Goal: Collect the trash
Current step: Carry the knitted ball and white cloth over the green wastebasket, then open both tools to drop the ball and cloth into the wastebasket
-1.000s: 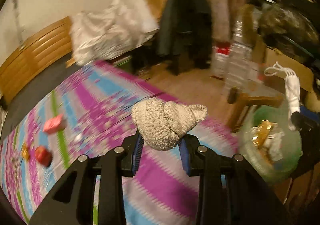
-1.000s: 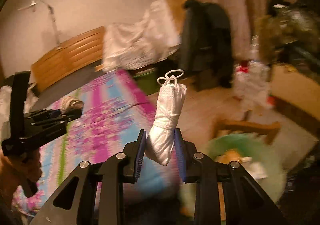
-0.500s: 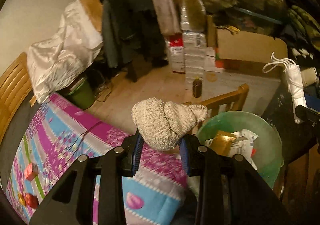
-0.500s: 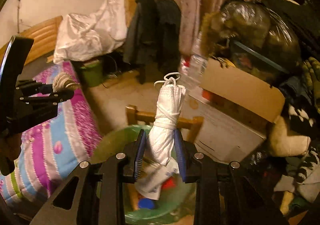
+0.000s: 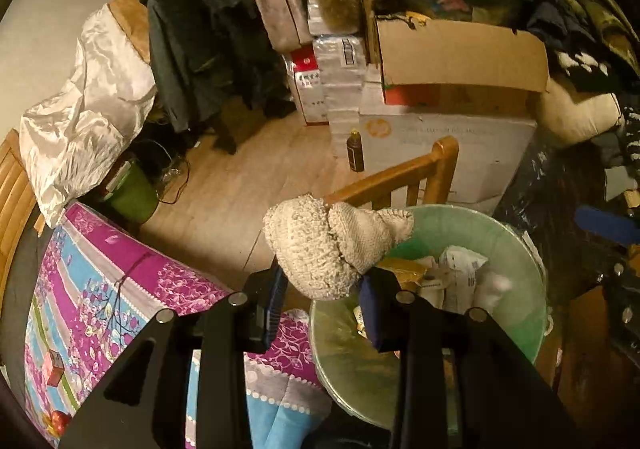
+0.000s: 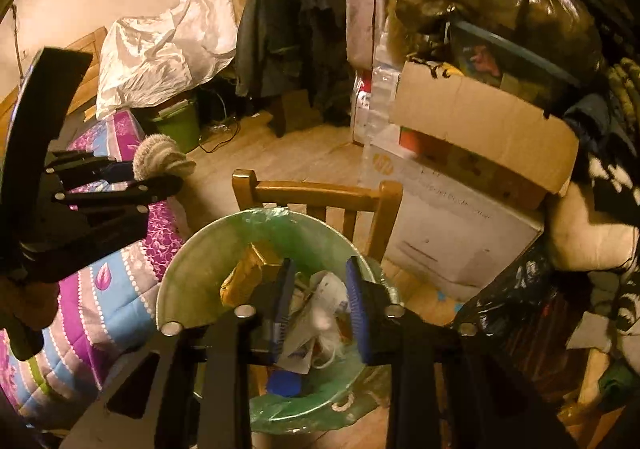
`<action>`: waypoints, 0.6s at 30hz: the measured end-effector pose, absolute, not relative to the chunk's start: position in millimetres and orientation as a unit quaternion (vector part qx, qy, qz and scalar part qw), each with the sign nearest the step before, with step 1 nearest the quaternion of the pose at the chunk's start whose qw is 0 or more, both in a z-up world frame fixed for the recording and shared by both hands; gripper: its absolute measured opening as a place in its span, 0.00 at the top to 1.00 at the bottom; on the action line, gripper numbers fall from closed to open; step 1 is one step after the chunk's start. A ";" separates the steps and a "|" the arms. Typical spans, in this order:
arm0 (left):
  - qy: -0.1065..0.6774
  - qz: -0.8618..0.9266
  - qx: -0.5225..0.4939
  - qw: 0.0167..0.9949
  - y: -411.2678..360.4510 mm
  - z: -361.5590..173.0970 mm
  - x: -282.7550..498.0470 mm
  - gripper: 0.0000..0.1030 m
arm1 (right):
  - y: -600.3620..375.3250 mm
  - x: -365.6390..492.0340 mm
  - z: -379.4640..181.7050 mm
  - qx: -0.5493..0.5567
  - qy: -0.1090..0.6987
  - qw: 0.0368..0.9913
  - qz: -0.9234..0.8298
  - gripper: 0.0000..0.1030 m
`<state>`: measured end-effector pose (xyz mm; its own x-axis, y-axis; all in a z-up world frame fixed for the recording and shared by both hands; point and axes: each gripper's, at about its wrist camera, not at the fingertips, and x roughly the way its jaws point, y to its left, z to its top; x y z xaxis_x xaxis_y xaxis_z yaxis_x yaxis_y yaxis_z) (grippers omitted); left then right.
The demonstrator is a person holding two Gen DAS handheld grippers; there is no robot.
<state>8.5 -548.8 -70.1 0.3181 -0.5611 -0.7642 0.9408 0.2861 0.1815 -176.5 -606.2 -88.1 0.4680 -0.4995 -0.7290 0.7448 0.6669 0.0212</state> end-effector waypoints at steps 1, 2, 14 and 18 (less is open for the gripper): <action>0.298 -0.504 0.321 0.744 -549.3 -71.9 8.7 0.69 | -607.2 -177.2 -90.4 0.178 0.357 0.840 -0.367 0.86; 0.301 -0.503 0.322 0.743 -550.5 -74.2 9.4 0.69 | -607.5 -177.7 -92.2 0.183 0.355 0.841 -0.366 0.89; 0.351 -0.565 0.292 0.687 -546.6 -89.6 7.0 0.59 | -615.9 -191.8 -85.4 0.197 0.330 0.835 -0.394 0.89; 0.359 -0.578 0.270 0.681 -539.2 -86.9 11.9 0.55 | -614.8 -200.5 -75.3 0.193 0.318 0.832 -0.411 0.89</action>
